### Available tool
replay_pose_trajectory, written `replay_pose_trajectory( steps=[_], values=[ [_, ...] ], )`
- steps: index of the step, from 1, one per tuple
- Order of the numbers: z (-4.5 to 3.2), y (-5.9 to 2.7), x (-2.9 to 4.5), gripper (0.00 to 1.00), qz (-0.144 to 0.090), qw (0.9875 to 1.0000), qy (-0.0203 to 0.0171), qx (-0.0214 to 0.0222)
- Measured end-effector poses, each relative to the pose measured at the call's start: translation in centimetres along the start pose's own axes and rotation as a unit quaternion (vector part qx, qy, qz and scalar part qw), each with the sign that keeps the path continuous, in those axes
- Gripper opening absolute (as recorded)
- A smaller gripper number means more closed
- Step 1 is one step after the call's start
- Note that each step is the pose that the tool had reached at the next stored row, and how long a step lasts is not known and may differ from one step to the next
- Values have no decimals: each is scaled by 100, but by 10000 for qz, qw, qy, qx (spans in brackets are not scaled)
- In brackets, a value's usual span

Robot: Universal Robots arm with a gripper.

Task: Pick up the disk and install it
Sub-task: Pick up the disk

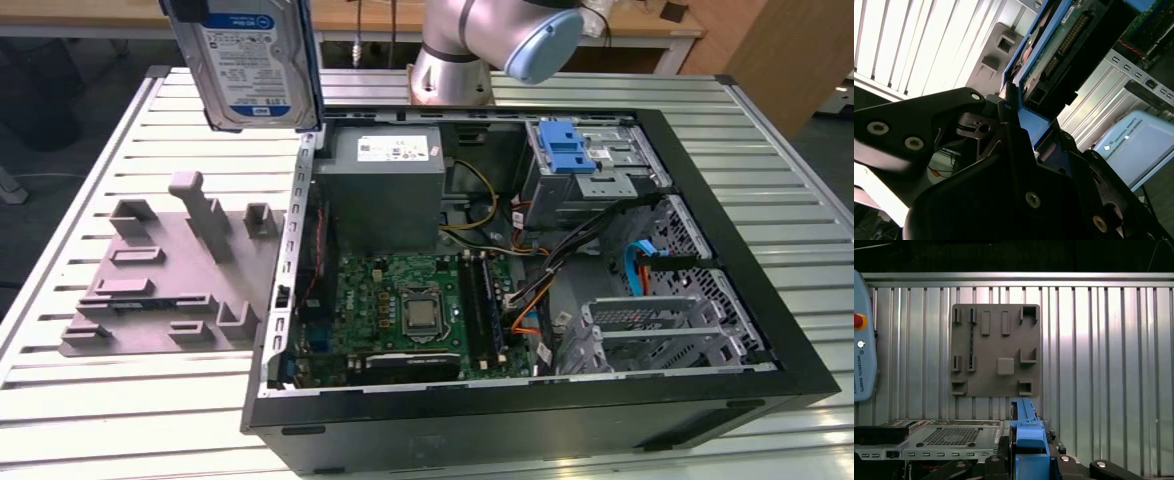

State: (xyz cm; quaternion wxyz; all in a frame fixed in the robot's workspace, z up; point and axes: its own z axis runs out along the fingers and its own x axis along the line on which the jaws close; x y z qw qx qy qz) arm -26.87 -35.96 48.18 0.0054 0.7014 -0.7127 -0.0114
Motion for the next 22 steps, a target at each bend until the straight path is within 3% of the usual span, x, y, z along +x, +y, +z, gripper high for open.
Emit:
replay_pose_trajectory(
  steps=[4,14,22],
  values=[
    [-1,-41,39,36,0,10000,0,0],
    [-7,-252,48,36,0,10000,0,0],
    [-7,-267,48,36,0,10000,0,0]
  ],
)
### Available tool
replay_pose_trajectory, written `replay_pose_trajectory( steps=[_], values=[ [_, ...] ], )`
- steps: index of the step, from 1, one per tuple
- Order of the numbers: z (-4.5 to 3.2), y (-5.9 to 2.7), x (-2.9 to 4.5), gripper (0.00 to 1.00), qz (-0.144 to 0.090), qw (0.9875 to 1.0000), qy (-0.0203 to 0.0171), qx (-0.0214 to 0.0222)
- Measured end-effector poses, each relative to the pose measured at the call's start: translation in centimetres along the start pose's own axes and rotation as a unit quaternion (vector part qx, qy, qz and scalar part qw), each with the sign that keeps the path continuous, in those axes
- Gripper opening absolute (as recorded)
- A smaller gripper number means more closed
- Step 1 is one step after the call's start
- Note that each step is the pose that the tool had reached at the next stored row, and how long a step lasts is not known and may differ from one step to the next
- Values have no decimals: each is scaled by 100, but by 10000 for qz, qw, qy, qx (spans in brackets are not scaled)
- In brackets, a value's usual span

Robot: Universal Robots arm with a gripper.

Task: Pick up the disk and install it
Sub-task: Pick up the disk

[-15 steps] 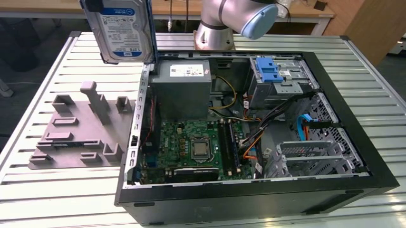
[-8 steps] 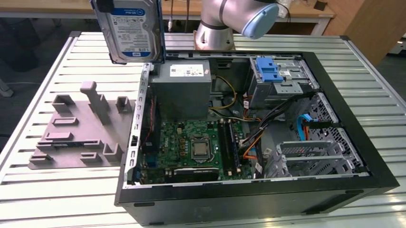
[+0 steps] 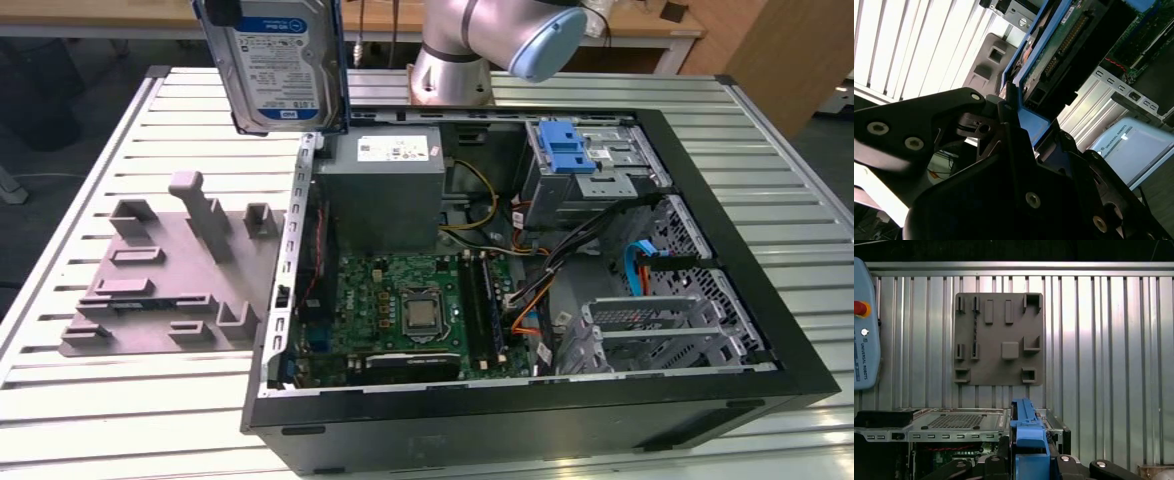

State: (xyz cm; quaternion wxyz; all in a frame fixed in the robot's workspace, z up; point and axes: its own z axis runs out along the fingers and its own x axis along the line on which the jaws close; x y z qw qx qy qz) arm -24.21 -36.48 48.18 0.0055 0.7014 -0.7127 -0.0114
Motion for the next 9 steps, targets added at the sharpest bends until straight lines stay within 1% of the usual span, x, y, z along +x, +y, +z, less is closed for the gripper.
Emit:
replay_pose_trajectory(
  steps=[9],
  values=[
    [-1,-53,-1,36,0,10000,0,0]
  ],
)
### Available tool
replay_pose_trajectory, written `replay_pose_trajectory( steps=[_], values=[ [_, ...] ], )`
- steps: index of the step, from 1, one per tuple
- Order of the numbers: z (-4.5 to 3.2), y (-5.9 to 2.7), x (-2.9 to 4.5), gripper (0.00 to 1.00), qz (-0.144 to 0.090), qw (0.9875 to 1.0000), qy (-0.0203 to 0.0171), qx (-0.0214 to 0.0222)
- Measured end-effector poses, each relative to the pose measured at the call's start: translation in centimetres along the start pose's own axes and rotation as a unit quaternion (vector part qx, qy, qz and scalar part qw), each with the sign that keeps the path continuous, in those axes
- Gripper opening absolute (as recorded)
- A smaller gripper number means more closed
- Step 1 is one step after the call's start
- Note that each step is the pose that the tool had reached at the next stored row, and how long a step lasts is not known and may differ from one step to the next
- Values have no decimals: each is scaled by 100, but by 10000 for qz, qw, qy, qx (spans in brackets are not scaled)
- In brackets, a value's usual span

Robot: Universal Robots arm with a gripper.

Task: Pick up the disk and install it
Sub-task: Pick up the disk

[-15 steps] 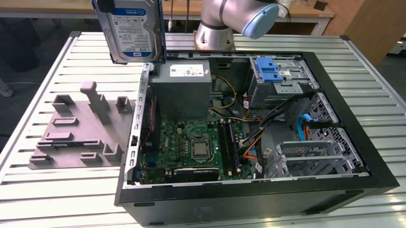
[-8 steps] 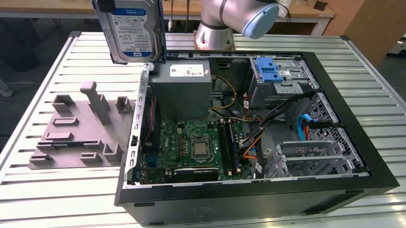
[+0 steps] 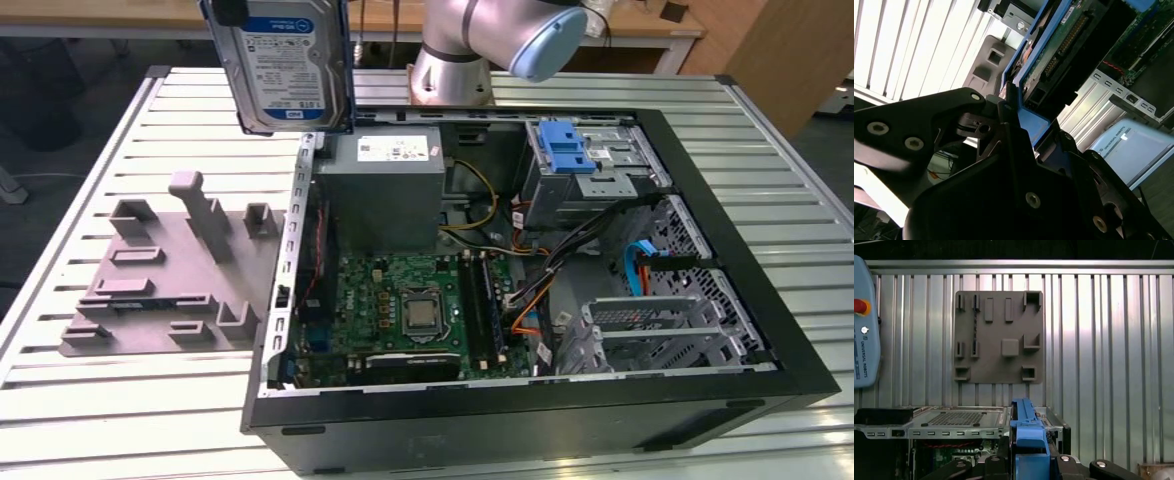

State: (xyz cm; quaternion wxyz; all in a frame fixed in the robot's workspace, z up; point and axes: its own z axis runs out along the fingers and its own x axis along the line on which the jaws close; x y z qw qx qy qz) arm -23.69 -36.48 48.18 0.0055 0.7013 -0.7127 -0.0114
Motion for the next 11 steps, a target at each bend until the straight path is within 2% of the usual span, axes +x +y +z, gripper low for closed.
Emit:
replay_pose_trajectory(
  steps=[7,11],
  values=[
    [-1,-27,1,36,0,10000,0,0],
    [-1,-28,47,36,0,10000,0,0]
  ],
)
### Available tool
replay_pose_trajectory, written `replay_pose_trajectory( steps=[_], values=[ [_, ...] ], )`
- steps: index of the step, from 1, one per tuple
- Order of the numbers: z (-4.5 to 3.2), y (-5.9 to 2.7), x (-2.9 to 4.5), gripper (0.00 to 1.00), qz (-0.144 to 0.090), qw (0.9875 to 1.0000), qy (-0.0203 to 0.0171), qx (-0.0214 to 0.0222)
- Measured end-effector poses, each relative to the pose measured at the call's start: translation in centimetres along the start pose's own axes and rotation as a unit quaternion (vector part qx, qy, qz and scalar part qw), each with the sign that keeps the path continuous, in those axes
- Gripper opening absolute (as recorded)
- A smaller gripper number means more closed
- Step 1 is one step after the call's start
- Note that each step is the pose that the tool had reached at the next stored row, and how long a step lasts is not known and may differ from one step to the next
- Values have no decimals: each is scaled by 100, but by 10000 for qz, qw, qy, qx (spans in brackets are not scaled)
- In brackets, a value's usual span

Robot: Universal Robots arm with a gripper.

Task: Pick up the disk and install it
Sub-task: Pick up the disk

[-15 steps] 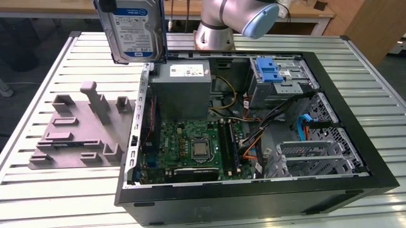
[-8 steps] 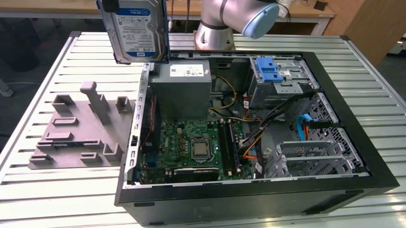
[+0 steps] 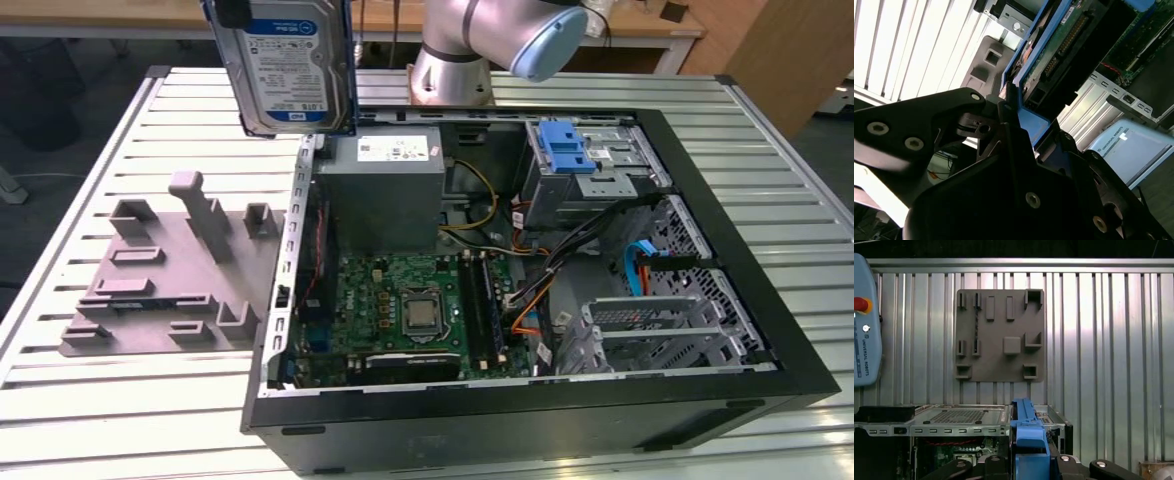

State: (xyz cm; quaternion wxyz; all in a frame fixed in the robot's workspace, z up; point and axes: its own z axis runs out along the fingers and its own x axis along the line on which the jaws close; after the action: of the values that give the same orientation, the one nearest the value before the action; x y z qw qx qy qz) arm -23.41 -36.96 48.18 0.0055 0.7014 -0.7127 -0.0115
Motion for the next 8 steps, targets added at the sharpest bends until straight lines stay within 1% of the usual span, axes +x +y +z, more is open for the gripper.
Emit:
replay_pose_trajectory(
  steps=[4,8],
  values=[
    [0,-19,17,36,0,10000,0,0],
    [-3,-145,17,36,0,10000,0,0]
  ],
)
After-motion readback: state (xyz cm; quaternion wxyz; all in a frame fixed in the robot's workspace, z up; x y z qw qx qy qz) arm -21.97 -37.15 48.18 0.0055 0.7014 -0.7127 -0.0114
